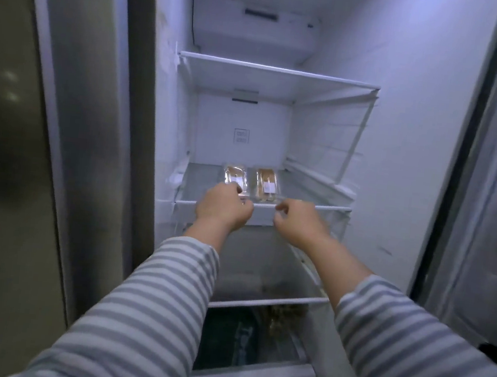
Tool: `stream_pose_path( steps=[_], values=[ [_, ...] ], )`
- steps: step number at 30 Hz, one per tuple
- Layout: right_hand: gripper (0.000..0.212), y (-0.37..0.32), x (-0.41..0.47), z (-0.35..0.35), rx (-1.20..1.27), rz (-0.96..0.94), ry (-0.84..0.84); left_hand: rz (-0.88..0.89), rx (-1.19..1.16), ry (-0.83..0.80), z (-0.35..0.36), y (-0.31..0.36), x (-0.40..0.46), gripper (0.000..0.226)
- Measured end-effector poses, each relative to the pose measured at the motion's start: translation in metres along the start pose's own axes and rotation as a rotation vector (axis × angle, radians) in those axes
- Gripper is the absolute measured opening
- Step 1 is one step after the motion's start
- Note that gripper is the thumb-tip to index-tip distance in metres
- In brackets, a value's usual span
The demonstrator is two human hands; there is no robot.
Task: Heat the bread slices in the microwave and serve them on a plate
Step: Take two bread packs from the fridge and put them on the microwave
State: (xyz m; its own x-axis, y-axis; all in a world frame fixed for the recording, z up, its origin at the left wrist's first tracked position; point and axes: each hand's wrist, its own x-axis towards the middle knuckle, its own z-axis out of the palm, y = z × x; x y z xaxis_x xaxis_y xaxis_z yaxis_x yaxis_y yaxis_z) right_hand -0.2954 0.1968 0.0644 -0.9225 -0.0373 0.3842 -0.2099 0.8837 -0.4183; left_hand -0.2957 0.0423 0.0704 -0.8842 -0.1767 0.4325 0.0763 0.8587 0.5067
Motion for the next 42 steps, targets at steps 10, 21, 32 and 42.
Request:
stream_pose_path(
  steps=[10,21,32,42],
  values=[
    [0.06,0.007,0.134,0.03,0.133,0.029,-0.011,-0.193,-0.063,0.108,0.054,-0.013,0.12,0.061],
    [0.07,0.008,0.172,0.069,0.225,0.062,-0.056,-0.153,-0.022,-0.022,0.06,-0.039,0.145,0.081],
    [0.074,-0.002,0.147,0.061,0.157,0.161,0.077,-0.148,-0.079,0.016,0.053,-0.034,0.122,0.083],
    [0.072,0.004,0.024,0.012,0.135,0.135,0.159,-0.064,-0.148,0.114,0.009,0.001,0.011,0.089]
  ],
)
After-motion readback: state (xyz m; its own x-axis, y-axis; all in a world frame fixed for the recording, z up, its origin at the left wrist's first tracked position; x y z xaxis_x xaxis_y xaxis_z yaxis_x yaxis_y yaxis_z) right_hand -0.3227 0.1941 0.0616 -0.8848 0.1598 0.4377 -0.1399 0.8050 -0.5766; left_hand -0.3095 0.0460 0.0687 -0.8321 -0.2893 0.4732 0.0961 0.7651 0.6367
